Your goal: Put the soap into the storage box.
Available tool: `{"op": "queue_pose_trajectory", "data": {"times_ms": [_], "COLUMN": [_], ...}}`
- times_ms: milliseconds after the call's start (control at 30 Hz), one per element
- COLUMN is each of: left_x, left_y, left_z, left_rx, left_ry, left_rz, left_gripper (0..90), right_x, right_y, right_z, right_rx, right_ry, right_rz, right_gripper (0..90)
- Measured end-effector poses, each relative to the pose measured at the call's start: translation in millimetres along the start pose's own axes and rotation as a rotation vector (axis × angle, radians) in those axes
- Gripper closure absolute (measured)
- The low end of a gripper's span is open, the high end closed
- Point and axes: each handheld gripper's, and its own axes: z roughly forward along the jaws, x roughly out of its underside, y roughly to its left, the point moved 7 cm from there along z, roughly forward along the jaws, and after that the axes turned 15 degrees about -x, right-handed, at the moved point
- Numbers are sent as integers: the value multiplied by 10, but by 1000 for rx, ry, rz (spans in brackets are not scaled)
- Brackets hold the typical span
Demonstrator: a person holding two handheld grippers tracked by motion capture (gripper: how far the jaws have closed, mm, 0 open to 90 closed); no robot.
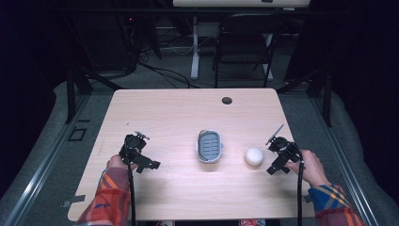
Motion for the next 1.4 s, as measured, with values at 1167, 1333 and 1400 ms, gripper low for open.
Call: {"op": "queue_pose_trajectory", "data": {"times_ms": [1167,1333,1400], "left_x": [-2,0,-2], "left_y": [9,11,9], "left_z": [-54,-52,-53], "left_rx": [-28,-27,-29], "left_ry": [-32,-32,-33], "left_rz": [-7,-7,3], "left_gripper": [16,16,16], "right_x": [-244,-317,-349], "right_y": [202,214,210], "right_z": [88,85,68], "right_rx": [36,25,28], "right_ry": [-15,-19,-27], "right_rz": [-74,-88,-93], "right_gripper": [0,0,0]}}
